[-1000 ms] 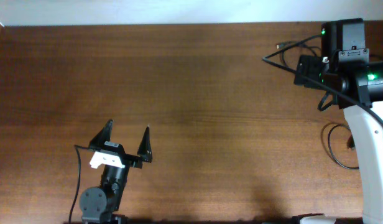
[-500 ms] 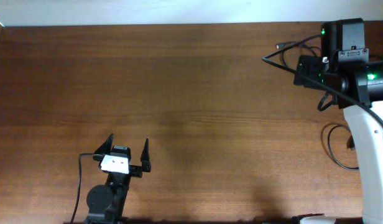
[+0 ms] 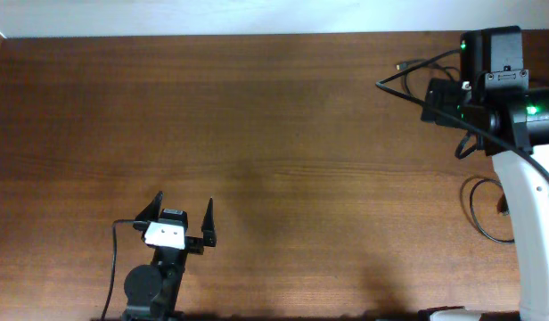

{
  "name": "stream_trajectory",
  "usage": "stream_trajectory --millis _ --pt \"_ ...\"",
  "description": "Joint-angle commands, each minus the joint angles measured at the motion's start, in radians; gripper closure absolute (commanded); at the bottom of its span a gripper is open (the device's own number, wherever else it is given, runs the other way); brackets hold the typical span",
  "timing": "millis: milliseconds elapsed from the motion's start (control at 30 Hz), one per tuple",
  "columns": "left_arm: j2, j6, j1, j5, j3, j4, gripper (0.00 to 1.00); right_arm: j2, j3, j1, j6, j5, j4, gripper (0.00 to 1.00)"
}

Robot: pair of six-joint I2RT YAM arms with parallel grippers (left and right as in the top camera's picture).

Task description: Untangle cables

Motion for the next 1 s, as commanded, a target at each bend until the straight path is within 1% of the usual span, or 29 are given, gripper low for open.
stream_trajectory --millis 0,67,100,167,200,267,333,367,400,467,500,533,633,667,767,867,933,967 --pt "-0.006 0.016 0.0 -0.011 -0.002 -0.008 0.01 -0.083 0.0 0.003 0.016 0.008 0.021 0.01" --pt "-0.006 0.016 0.0 -0.01 -0.002 -0.008 0.01 -0.175 -0.081 0.003 0.072 0.007 0.148 0.01" --pt "-0.006 0.016 0.0 -0.011 -0.002 -0.008 0.01 -0.262 -0.228 0.003 0.118 0.004 0.267 0.01" --pt "-0.006 0.016 0.0 -0.01 -0.002 -0.008 0.01 -0.363 -0.415 0.003 0.167 -0.007 0.414 0.01" --pt "-0.006 0.016 0.0 -0.011 -0.002 -0.008 0.01 -0.454 -0.586 0.003 0.17 -0.061 0.597 0.01" --pt "-0.006 0.016 0.0 -0.011 -0.002 -0.008 0.01 -0.563 -0.789 0.003 0.17 -0.111 0.863 0.01" --pt "-0.006 0.016 0.0 -0.011 -0.002 -0.008 0.01 -0.68 -1.015 0.003 0.17 -0.132 1.176 0.01" --pt "-0.006 0.016 0.0 -0.01 -0.002 -0.008 0.01 -0.719 -1.089 0.003 0.17 -0.135 1.274 0.01" --pt "-0.006 0.016 0.0 -0.011 -0.002 -0.008 0.01 -0.798 -1.243 0.003 0.17 -0.135 1.47 0.01" --pt "-0.006 0.016 0.0 -0.011 -0.002 -0.008 0.01 -0.895 -1.443 0.003 0.175 -0.135 1.699 0.01" --pt "-0.006 0.016 0.0 -0.011 -0.002 -0.008 0.01 -0.934 -1.518 0.003 0.193 -0.134 1.765 0.01" --pt "-0.006 0.016 0.0 -0.01 -0.002 -0.008 0.01 -0.976 -1.594 0.003 0.206 -0.133 1.804 0.01" --pt "-0.006 0.016 0.0 -0.01 -0.002 -0.008 0.01 -1.093 -1.767 0.003 0.229 -0.126 1.795 0.01" --pt "-0.006 0.016 0.0 -0.011 -0.002 -0.008 0.01 -1.13 -1.764 0.003 0.23 -0.126 1.703 0.01" --pt "-0.006 0.016 0.0 -0.011 -0.002 -0.008 0.01 -1.196 -1.764 0.003 0.229 -0.119 1.59 0.01" --pt "-0.006 0.016 0.0 -0.011 -0.002 -0.008 0.01 -1.25 -1.764 0.003 0.229 -0.12 1.412 0.01" --pt "-0.006 0.016 0.0 -0.011 -0.002 -0.008 0.01 -1.321 -1.764 0.003 0.229 -0.12 1.301 0.01" --pt "-0.006 0.016 0.0 -0.011 -0.002 -0.008 0.01 -1.395 -1.764 0.003 0.206 -0.125 1.22 0.01"
